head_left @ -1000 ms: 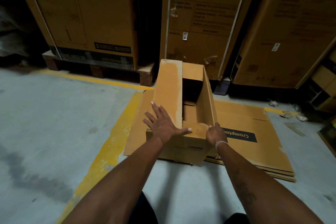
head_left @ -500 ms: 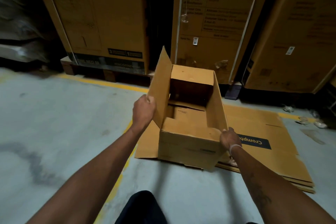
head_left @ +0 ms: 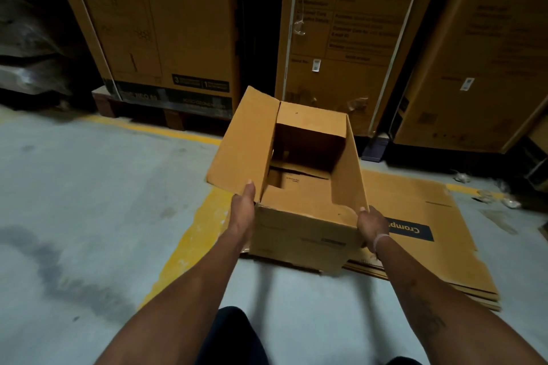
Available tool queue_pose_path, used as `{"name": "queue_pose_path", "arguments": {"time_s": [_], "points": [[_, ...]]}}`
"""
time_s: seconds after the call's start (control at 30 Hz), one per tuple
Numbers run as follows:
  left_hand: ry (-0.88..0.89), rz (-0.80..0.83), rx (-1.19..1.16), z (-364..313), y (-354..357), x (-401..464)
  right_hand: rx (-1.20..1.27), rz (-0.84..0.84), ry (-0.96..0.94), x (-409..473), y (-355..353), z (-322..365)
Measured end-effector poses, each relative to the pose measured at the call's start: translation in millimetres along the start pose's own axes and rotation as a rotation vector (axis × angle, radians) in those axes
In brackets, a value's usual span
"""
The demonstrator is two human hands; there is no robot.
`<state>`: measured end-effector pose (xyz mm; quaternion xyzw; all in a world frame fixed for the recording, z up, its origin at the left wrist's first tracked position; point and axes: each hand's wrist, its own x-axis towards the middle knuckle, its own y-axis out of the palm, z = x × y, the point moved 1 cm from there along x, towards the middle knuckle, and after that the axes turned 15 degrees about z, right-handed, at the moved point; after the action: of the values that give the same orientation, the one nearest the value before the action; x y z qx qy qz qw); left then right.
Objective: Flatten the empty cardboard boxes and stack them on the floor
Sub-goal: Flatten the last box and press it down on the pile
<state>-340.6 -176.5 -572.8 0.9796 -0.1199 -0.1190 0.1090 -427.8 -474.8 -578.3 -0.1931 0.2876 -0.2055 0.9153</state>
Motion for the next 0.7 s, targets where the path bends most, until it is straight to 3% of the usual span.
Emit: {"name": "queue_pose_path", "arguments": {"time_s": [0.13, 0.23, 0.3, 0.33, 0.4, 0.53, 0.6, 0.7], "points": [[0.218, 0.098, 0.278, -82.9, 29.2, -22.0, 0.159, 0.144, 0.079, 48.2, 4.0, -34.5], [0.285, 0.152, 0.494, -114.8, 50.6, -28.2, 0.207, 0.218, 0.215, 6.2, 39.4, -20.9], [0.281, 0.177, 0.637, -112.4, 55.6, -26.7, 0.029, 0.037, 0.126, -29.8, 58.9, 5.0], [0.241, 0.196, 0.695, -103.7, 53.9, -25.4, -0.003, -0.005, -0.004, -35.1, 68.9, 14.4], [0.16, 0.287, 0.757, -82.0, 50.6, -28.1, 0.061, 0.166, -0.22, -22.7, 91.7, 28.9], [0.071, 0.463, 0.797, -50.5, 55.6, -39.4, 0.675, 0.289, -0.237, -0.4, 115.7, 53.5], [0.084, 0.517, 0.833, -39.9, 60.5, -40.0, 0.747, 0.292, -0.231, -29.2, 97.9, 63.9], [0.07, 0.644, 0.964, -26.1, 69.6, -42.4, 0.699, 0.27, -0.155, -35.6, 64.0, 22.3]]}}
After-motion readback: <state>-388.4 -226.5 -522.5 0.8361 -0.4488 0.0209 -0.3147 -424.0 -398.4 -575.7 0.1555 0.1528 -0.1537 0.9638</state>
